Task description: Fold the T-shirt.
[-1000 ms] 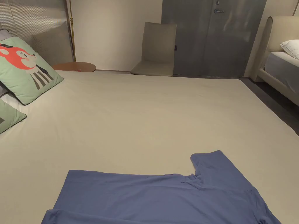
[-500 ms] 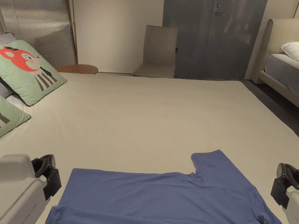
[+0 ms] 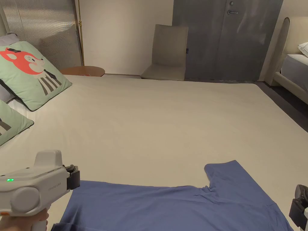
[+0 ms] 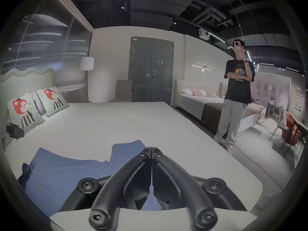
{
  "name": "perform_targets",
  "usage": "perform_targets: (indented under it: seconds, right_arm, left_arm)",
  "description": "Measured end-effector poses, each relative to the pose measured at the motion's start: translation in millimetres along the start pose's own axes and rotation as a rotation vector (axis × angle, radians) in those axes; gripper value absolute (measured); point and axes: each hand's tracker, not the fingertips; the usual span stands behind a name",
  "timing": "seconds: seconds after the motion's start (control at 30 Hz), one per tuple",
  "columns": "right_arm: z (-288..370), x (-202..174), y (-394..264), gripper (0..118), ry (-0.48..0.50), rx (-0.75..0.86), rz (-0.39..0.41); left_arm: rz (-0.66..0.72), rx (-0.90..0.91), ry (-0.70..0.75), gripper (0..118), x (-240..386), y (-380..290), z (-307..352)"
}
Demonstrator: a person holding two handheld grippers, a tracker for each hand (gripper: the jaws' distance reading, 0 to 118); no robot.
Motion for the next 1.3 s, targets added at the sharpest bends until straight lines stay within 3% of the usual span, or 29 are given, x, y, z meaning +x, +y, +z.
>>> perform_targets:
  seconds: [0.07, 0.1, 0.4, 0.43, 0.5, 0.57, 0.6, 0.63, 0.7, 0.73, 0.93, 1.0, 1.1, 1.2, 1.23, 1.3]
  right_arm:
    - [-7, 1, -3, 0, 0.000, -0.023, 0.004]
    - [-12, 2, -5, 0, 0.000, -0.037, 0.005]
    - [-46, 8, -22, 0, -0.042, -0.127, 0.016]
    - [-48, 8, -24, 0, -0.043, -0.138, 0.015]
    - [-56, 11, -27, 1, -0.045, -0.166, 0.003]
    - [-66, 14, -27, 2, -0.043, -0.203, -0.010]
    - [-74, 16, -26, 19, -0.035, -0.236, -0.013]
    - [-84, 19, -25, 49, -0.023, -0.266, -0.018]
    - [-108, 25, -23, 116, 0.005, -0.356, -0.022]
    - [-123, 27, -22, 118, 0.012, -0.388, -0.020]
    - [-208, 27, -26, 118, 0.042, -0.630, 0.047]
    - [-226, 25, -35, 113, 0.044, -0.700, 0.030]
    - [-241, 24, -41, 78, 0.043, -0.739, -0.025]
    - [-245, 24, -42, 56, 0.076, -0.755, -0.046]
    - [-243, 24, -41, 37, 0.079, -0.755, -0.037]
    - [-236, 23, -36, 18, 0.092, -0.709, 0.013]
  left_arm:
    - [0.047, -0.097, 0.013, 96, -13, 3, -36]
    - [0.067, -0.178, 0.019, 111, -18, 4, -55]
    - [0.082, -0.370, 0.075, 104, -27, -8, -138]
    - [0.073, -0.362, 0.079, 92, -25, -10, -140]
    - [0.038, -0.365, 0.109, 49, -20, -13, -140]
    - [0.035, -0.353, 0.102, 43, -17, -12, -135]
    - [0.031, -0.349, 0.095, 22, -16, -11, -133]
    - [0.035, -0.341, 0.086, 7, -17, -10, -130]
    - [0.057, -0.326, 0.070, 3, -17, -9, -124]
    - [0.059, -0.319, 0.052, 3, -17, -9, -120]
    - [0.051, -0.293, 0.050, 3, -13, -13, -107]
    - [0.045, -0.291, 0.051, 3, -12, -14, -105]
    - [0.047, -0.291, 0.050, 3, -12, -13, -104]
    - [0.051, -0.290, 0.046, 3, -12, -11, -103]
    - [0.048, -0.289, 0.046, 3, -12, -10, -103]
    - [0.044, -0.288, 0.045, 3, -11, -10, -102]
